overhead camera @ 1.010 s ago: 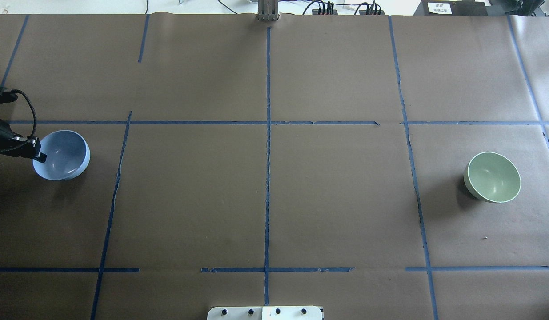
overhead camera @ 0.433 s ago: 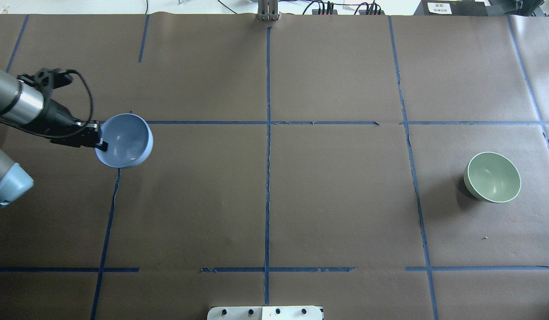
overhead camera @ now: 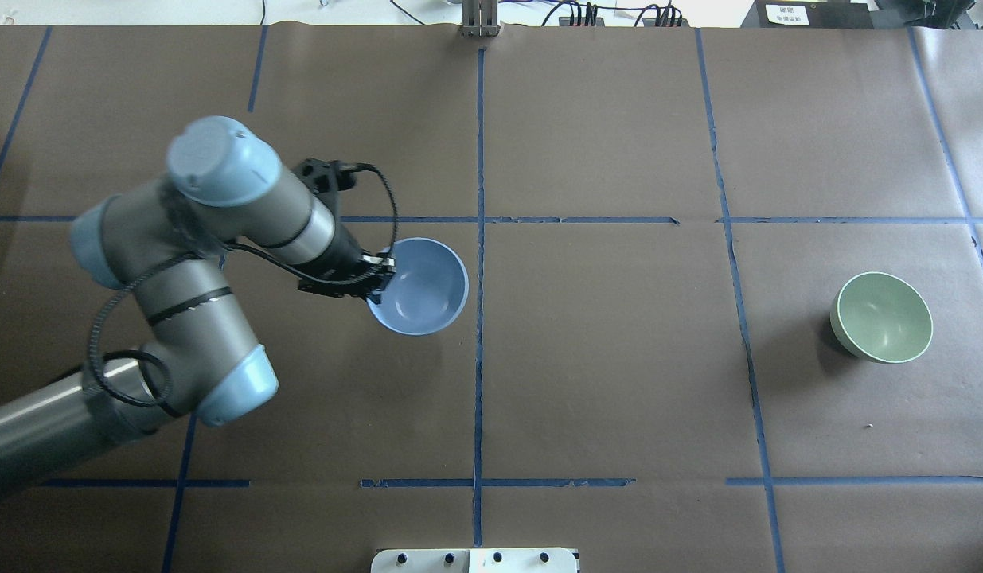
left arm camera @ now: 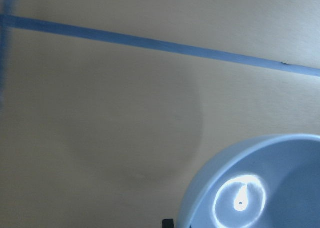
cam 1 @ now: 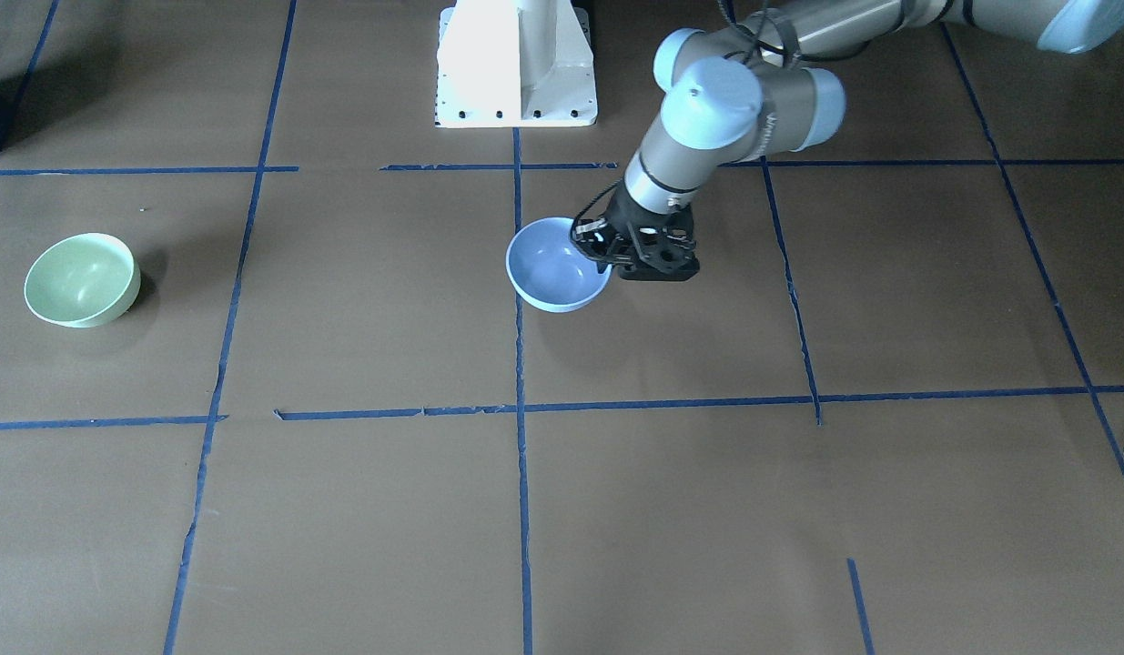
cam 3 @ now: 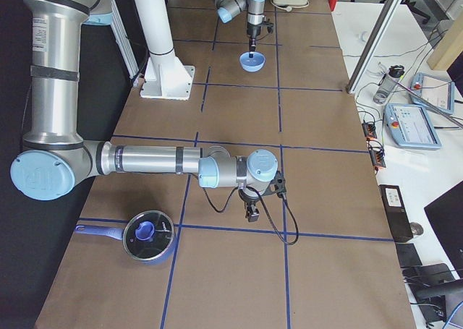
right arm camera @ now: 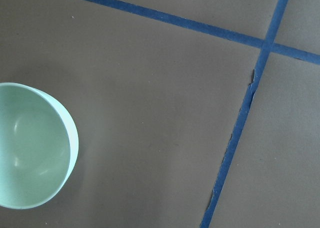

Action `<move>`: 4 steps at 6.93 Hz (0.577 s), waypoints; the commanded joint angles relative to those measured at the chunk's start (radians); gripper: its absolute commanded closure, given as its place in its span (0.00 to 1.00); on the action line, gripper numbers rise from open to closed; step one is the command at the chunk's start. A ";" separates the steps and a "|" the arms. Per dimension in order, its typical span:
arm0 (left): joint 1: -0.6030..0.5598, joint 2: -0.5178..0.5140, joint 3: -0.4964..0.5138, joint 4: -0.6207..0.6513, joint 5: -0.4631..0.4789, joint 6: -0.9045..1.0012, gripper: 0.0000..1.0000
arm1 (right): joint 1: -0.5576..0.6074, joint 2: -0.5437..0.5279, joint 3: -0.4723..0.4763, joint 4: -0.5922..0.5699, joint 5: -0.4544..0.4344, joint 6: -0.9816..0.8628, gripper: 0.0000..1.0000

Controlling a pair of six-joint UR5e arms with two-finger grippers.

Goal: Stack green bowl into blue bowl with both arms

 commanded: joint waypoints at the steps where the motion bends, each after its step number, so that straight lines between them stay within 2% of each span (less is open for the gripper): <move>1: 0.038 -0.060 0.057 0.020 0.034 0.002 1.00 | 0.000 0.010 0.009 0.000 0.000 -0.003 0.00; 4: 0.044 -0.056 0.074 0.012 0.034 0.000 1.00 | 0.000 0.008 0.004 0.000 0.002 0.000 0.00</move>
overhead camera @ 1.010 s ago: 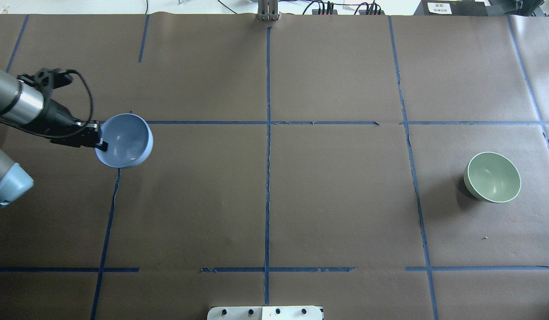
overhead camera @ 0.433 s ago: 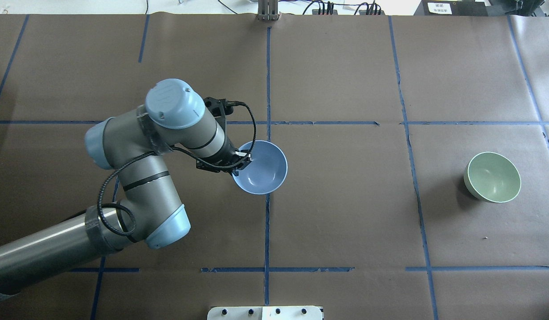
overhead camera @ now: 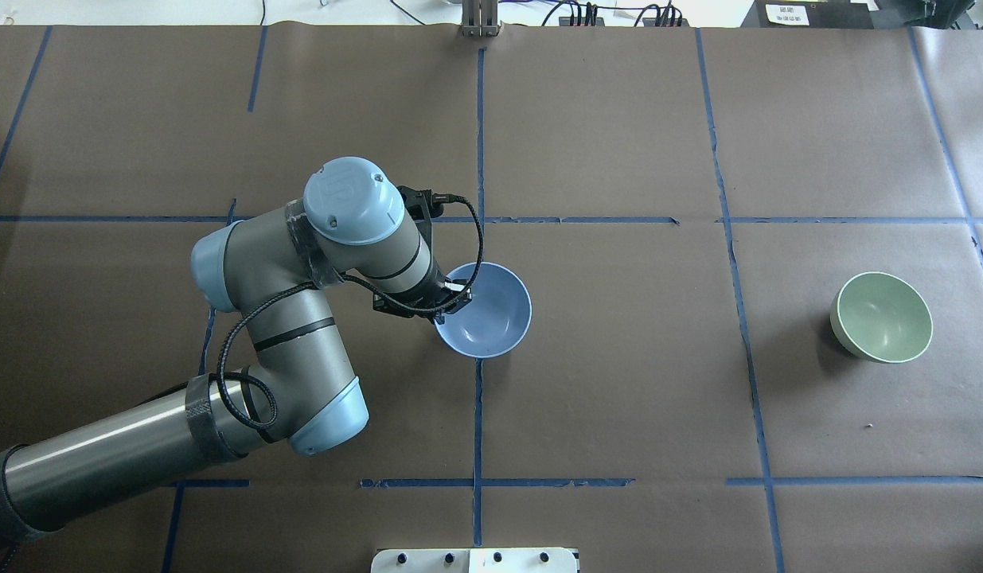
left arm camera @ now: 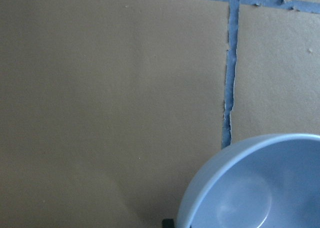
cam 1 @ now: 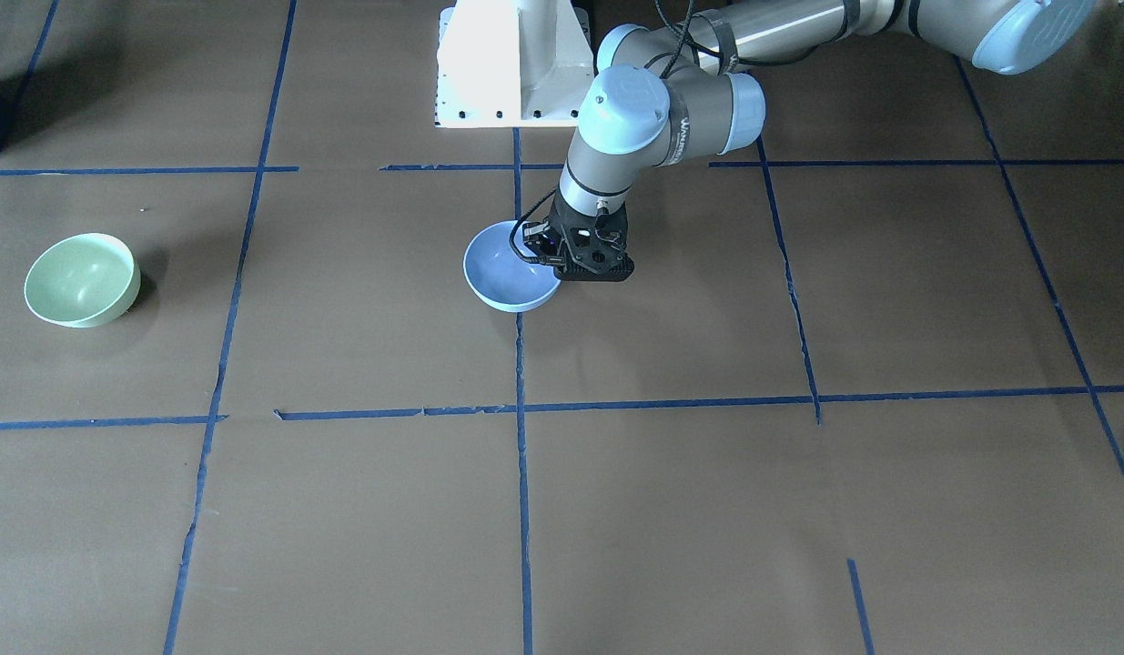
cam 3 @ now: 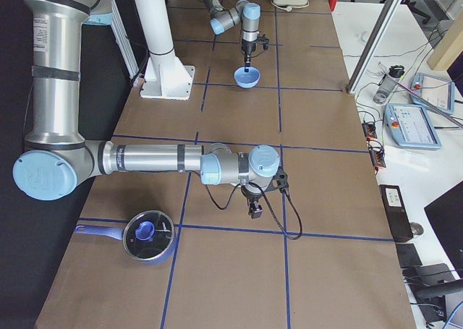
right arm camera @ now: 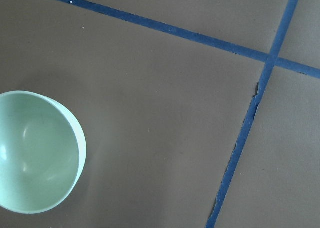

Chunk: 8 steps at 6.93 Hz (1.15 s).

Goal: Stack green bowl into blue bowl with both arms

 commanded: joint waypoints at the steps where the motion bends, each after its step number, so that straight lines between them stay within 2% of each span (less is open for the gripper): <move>1: 0.003 -0.002 0.026 -0.027 0.000 -0.001 1.00 | 0.000 -0.001 -0.006 -0.002 0.001 0.002 0.00; 2: 0.003 -0.002 0.040 -0.048 0.000 -0.001 0.96 | 0.000 -0.001 -0.009 -0.002 0.001 0.002 0.00; 3: 0.004 -0.002 0.040 -0.048 0.000 -0.001 0.69 | 0.000 -0.001 -0.009 -0.002 0.001 0.002 0.00; 4: 0.004 0.000 0.040 -0.048 0.000 0.000 0.35 | 0.000 -0.001 -0.009 0.000 0.001 0.002 0.00; 5: 0.003 0.000 0.031 -0.047 0.000 0.000 0.07 | 0.000 0.001 -0.004 0.000 0.001 0.004 0.00; 6: -0.021 0.009 -0.037 -0.038 -0.006 -0.004 0.00 | 0.000 0.001 -0.004 -0.002 0.000 0.016 0.00; 7: -0.072 0.062 -0.143 -0.029 -0.022 -0.006 0.00 | -0.009 0.002 0.008 0.039 0.019 0.147 0.00; 8: -0.135 0.117 -0.204 -0.029 -0.062 -0.006 0.00 | -0.058 -0.013 0.003 0.210 0.027 0.329 0.00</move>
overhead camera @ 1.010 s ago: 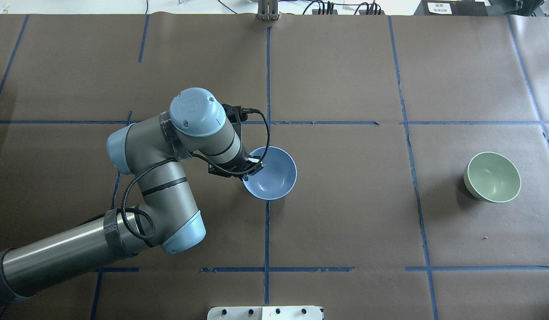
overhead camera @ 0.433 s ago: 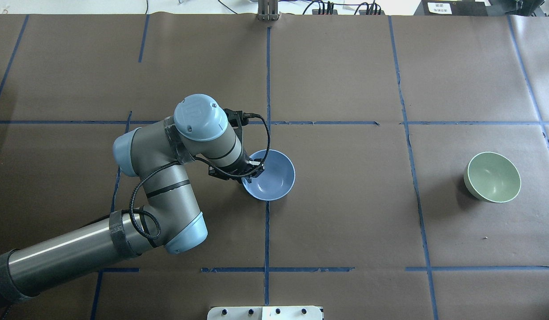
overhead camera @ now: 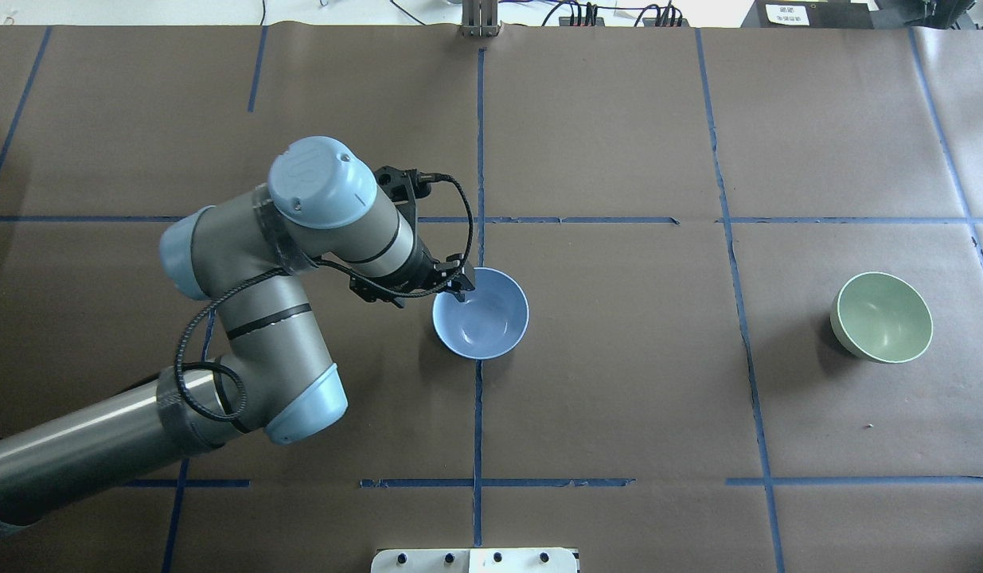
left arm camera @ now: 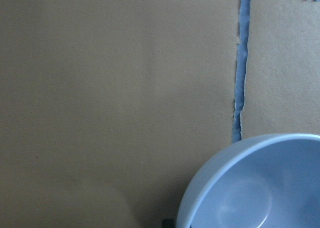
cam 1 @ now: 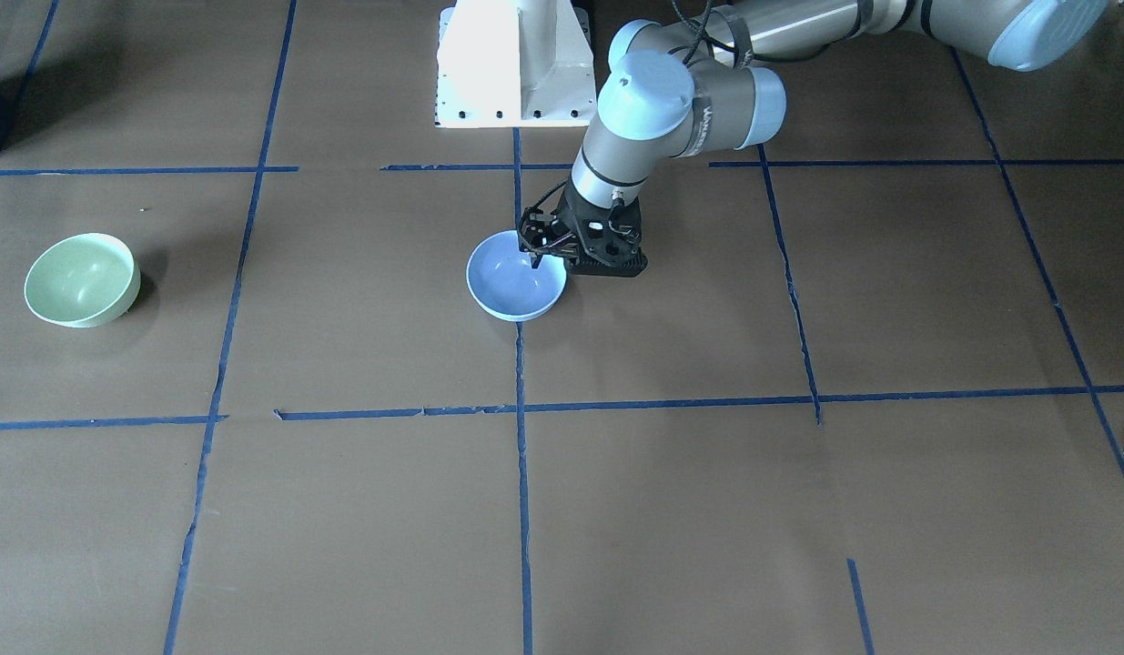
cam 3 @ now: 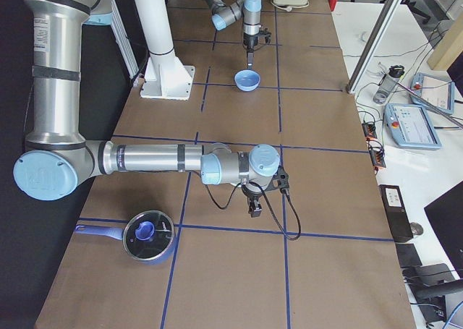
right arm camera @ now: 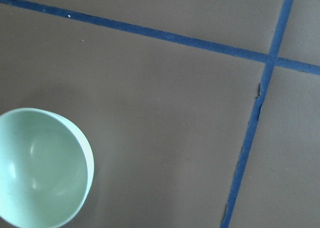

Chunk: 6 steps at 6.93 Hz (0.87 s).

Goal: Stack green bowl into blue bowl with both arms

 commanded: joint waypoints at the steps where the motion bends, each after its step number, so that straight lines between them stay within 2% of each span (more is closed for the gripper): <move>1: -0.107 0.125 -0.133 0.004 -0.078 0.000 0.00 | -0.111 -0.015 -0.002 0.307 -0.002 0.424 0.00; 2: -0.123 0.171 -0.173 0.002 -0.087 0.001 0.00 | -0.178 -0.058 -0.008 0.494 -0.040 0.585 0.00; 3: -0.126 0.173 -0.178 0.002 -0.089 0.001 0.00 | -0.240 -0.078 -0.039 0.636 -0.095 0.705 0.00; 5: -0.131 0.173 -0.178 0.002 -0.087 -0.001 0.00 | -0.315 -0.069 -0.166 0.778 -0.137 0.734 0.03; 6: -0.132 0.173 -0.181 0.002 -0.087 -0.001 0.00 | -0.332 -0.068 -0.171 0.780 -0.136 0.735 0.10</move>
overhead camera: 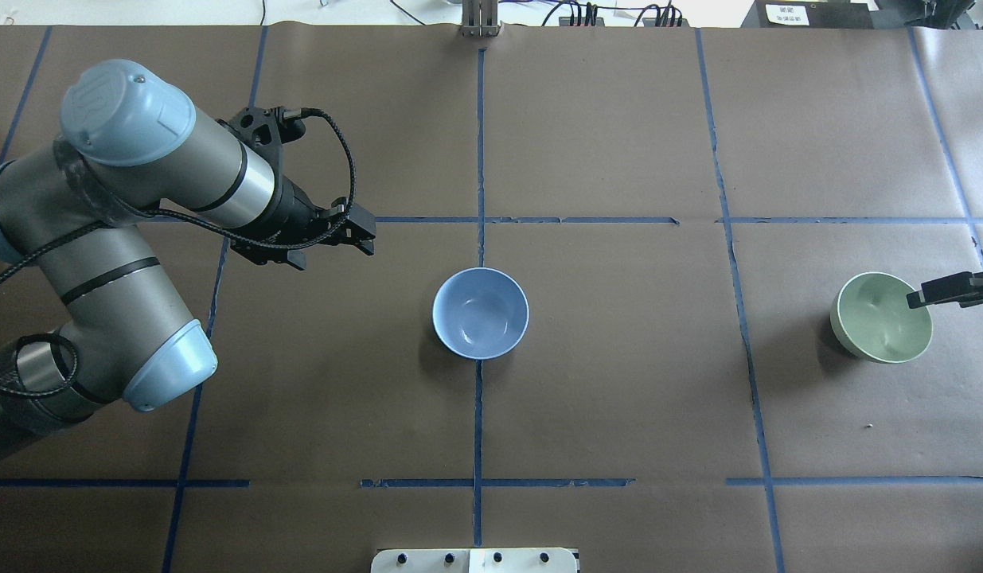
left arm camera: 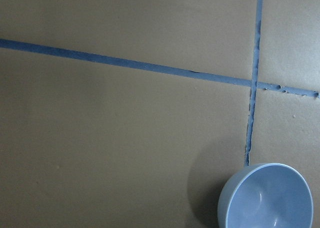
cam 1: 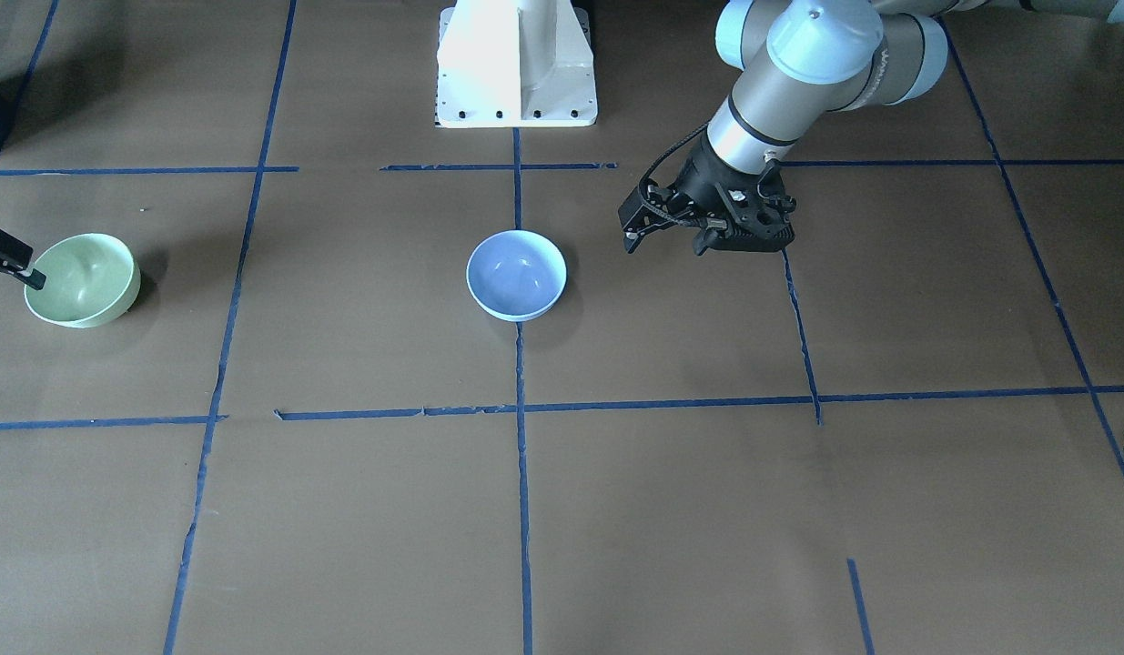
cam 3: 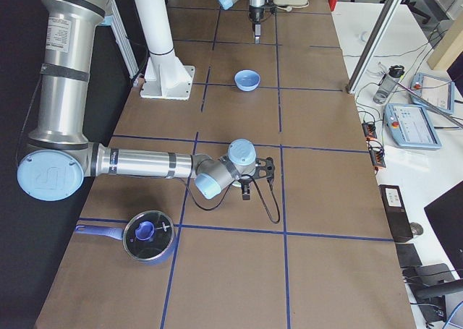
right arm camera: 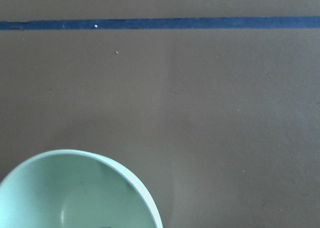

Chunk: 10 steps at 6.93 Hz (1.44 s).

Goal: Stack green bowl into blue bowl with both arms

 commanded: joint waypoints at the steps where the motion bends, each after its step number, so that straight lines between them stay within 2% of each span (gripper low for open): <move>1: -0.003 0.004 -0.012 0.001 0.001 0.000 0.00 | -0.031 0.002 -0.029 0.042 -0.006 0.012 0.64; 2: -0.007 0.010 -0.026 0.002 0.001 0.000 0.00 | -0.032 0.002 -0.029 0.042 -0.005 0.007 0.99; 4: -0.012 0.057 -0.070 0.002 0.001 0.000 0.00 | -0.034 0.009 -0.012 0.049 0.006 0.009 1.00; 6: -0.035 0.114 -0.121 0.002 -0.008 0.001 0.00 | -0.052 0.015 0.093 0.051 0.047 0.065 1.00; 7: -0.039 0.137 -0.145 0.002 -0.008 0.001 0.00 | -0.075 0.083 0.119 0.046 0.095 0.129 1.00; 9: -0.055 0.256 -0.214 0.000 -0.011 0.015 0.00 | -0.149 0.285 0.144 0.046 0.080 0.440 1.00; 10: -0.078 0.304 -0.238 -0.002 -0.032 0.026 0.00 | -0.189 0.367 0.146 0.046 0.043 0.581 1.00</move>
